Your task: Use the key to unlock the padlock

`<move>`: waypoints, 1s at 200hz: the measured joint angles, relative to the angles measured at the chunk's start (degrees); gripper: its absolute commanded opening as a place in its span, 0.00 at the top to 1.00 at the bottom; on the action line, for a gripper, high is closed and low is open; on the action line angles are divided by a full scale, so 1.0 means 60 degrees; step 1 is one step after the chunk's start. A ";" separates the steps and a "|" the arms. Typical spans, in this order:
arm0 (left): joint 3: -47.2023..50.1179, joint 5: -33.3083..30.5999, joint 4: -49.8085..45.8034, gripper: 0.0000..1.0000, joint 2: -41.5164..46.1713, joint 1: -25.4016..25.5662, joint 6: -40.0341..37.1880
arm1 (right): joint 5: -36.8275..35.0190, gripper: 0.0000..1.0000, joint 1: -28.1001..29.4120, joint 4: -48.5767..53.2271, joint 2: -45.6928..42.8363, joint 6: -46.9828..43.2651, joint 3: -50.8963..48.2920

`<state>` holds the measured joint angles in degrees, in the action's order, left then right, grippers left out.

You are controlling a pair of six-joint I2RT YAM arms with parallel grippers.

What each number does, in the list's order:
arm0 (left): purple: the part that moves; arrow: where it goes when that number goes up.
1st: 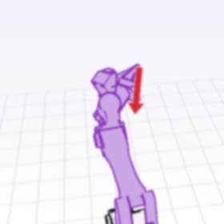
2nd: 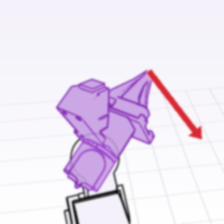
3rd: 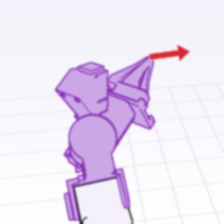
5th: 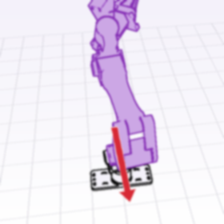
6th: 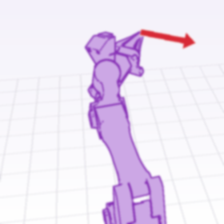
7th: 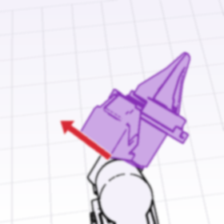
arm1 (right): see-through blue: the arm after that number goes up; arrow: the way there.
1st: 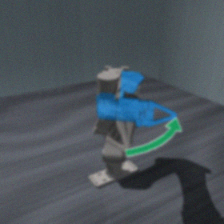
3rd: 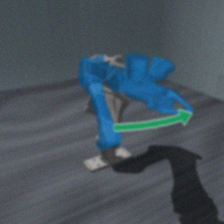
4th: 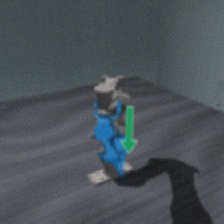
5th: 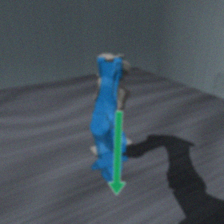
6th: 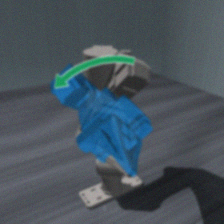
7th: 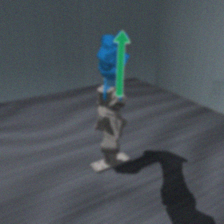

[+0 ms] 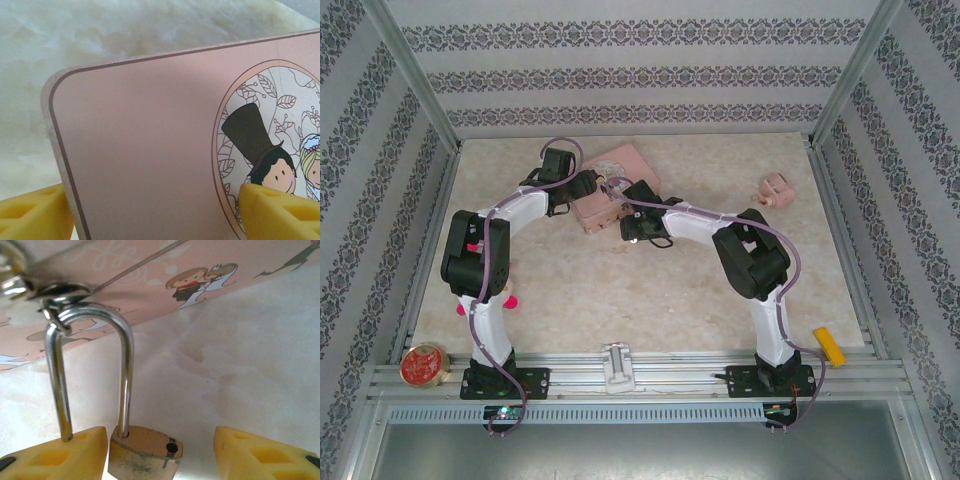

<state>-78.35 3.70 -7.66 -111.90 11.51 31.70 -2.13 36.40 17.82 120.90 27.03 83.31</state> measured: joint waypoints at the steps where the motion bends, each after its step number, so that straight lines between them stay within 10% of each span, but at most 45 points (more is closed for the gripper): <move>1: 0.0004 0.0000 0.0000 0.18 0.0000 0.0000 0.0000 | 0.0004 0.44 -0.0004 -0.0007 0.0000 0.0004 -0.0004; 39: 0.0055 0.0029 0.0051 0.18 0.0018 -0.0004 0.0004 | 0.0047 0.58 -0.0087 -0.0372 -0.0040 -0.0080 -0.0317; 55: 0.0120 0.0055 0.0102 0.18 0.0062 -0.0004 0.0004 | 0.0051 0.89 -0.0157 -0.0590 -0.0153 -0.0189 -0.0557; 200: 0.1341 0.0710 0.0452 0.17 0.0991 0.0000 -0.0036 | 0.0397 1.00 -0.0102 -0.1654 -0.1162 -0.0346 -0.2189</move>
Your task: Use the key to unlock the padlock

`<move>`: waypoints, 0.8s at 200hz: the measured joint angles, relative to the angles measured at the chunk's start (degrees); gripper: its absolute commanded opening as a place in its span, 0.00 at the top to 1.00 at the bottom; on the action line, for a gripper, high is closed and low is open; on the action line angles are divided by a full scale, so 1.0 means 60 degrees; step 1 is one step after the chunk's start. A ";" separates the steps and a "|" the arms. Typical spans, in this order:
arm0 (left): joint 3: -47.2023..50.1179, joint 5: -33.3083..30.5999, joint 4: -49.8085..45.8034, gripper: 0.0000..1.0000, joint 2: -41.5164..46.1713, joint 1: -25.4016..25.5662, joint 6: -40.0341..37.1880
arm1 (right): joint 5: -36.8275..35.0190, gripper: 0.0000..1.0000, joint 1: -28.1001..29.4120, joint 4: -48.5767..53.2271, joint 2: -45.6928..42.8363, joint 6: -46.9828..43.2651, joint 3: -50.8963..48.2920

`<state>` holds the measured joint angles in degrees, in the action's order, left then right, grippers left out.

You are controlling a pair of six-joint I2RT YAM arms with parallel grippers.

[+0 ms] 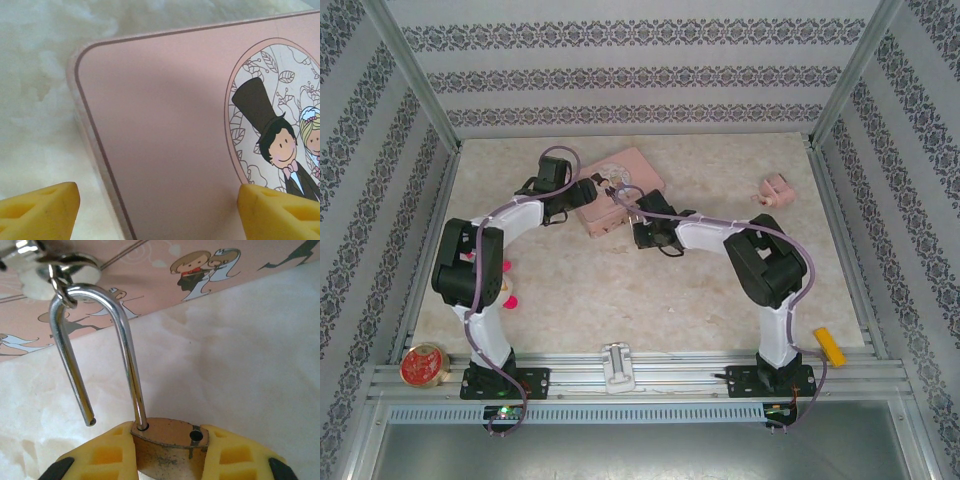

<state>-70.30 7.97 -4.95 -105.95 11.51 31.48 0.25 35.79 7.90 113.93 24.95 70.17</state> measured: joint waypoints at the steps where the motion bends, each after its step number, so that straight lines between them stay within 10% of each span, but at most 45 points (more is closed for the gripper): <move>1: 0.0022 0.0004 0.0011 0.17 0.0029 0.0000 -0.0004 | 0.0007 1.00 0.0000 0.0000 -0.0007 0.0004 -0.0011; 61: 0.0619 -0.0186 0.0117 0.00 0.1468 0.0419 -0.0233 | 0.0321 1.00 0.0251 -0.0455 -0.0933 0.0994 -0.1384; 160: 0.2098 -0.1494 -0.0681 0.01 0.2109 0.1690 0.0120 | 0.0663 1.00 0.0455 -0.2007 -0.1679 0.3326 -0.2845</move>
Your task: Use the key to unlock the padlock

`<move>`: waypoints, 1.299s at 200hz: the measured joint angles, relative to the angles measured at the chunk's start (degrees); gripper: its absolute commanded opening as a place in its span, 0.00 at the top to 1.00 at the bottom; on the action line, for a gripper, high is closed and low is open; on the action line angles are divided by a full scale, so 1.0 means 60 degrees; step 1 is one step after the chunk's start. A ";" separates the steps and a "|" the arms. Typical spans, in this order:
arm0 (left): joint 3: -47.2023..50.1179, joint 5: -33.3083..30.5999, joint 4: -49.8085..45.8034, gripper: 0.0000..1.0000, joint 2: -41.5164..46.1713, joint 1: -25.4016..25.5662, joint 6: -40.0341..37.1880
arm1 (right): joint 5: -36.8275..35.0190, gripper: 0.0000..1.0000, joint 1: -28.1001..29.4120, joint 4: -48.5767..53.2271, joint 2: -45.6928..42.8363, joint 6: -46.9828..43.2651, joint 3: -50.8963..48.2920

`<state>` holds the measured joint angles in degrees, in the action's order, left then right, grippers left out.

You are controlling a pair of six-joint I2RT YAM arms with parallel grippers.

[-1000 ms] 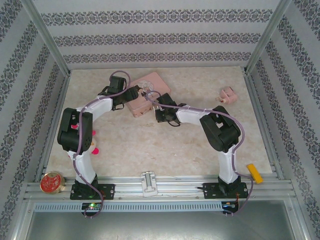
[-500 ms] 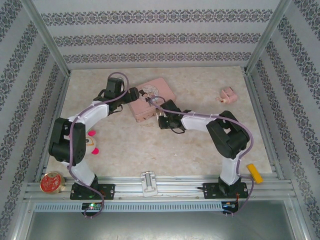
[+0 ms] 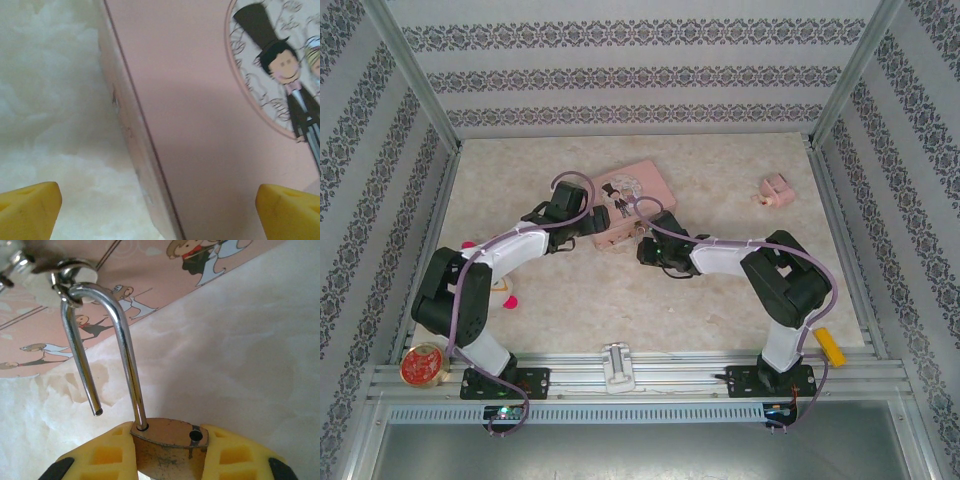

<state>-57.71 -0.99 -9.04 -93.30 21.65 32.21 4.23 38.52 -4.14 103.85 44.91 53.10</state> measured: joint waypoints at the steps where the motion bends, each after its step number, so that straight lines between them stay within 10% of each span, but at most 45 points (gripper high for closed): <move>1: 0.0000 -0.0004 0.0000 0.01 0.0000 0.0000 0.0000 | 0.0000 1.00 0.0000 -0.0004 0.0000 0.0011 -0.0004; 260: 0.0171 -0.0219 0.0280 0.01 -0.0080 0.0007 0.0025 | 0.2138 1.00 -0.0780 -0.1632 0.0317 0.1985 -0.0375</move>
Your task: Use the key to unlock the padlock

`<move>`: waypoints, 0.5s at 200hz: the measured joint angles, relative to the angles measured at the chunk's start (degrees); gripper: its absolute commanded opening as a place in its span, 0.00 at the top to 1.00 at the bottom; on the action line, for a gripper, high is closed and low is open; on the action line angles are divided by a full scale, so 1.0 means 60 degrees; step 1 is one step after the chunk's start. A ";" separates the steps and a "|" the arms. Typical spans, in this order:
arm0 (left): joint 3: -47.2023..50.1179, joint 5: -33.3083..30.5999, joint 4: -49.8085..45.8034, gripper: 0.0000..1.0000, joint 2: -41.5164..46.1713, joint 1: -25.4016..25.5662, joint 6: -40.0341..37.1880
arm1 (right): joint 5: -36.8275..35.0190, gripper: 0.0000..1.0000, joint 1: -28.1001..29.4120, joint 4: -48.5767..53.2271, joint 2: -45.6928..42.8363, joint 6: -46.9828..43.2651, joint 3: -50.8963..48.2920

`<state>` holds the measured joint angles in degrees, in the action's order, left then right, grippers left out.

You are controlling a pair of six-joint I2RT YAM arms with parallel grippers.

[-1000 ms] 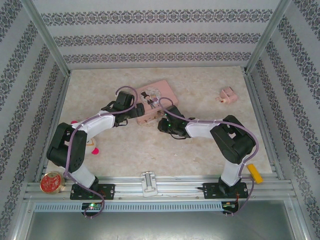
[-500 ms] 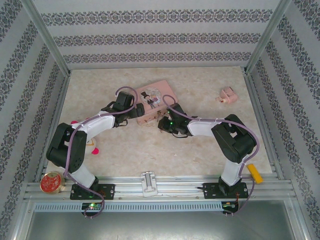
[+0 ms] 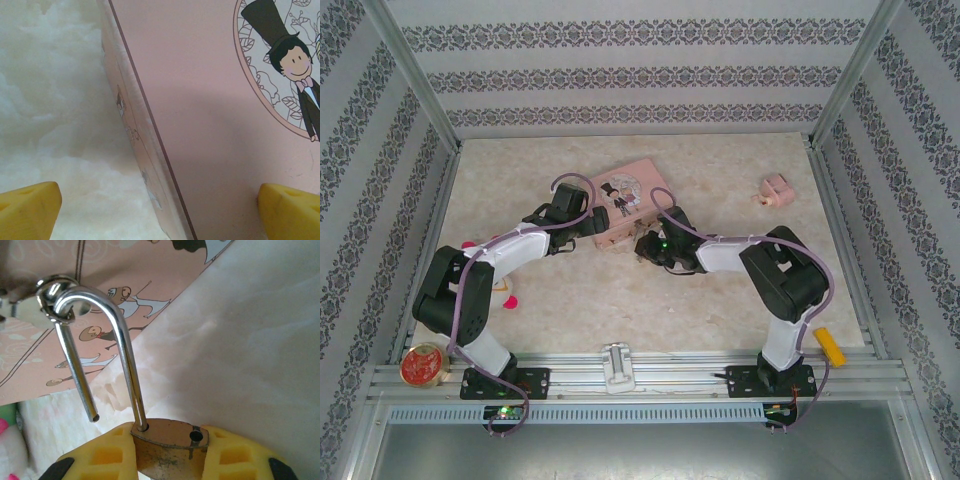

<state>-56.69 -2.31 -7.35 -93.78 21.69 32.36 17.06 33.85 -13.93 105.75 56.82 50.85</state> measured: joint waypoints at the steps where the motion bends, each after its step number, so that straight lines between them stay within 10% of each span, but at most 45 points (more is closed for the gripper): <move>1: 0.0000 0.0000 0.0004 0.01 0.0000 0.0000 0.0004 | 0.0004 1.00 0.0000 -0.0018 0.0004 0.0015 0.0000; 100: 0.0018 -0.0025 0.0062 0.01 -0.0004 0.0000 0.0000 | 0.0648 1.00 -0.0251 -0.1730 0.0481 0.1341 -0.0277</move>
<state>-56.58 -2.46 -6.98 -93.80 21.69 32.36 20.95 32.34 -24.32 108.64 64.86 49.19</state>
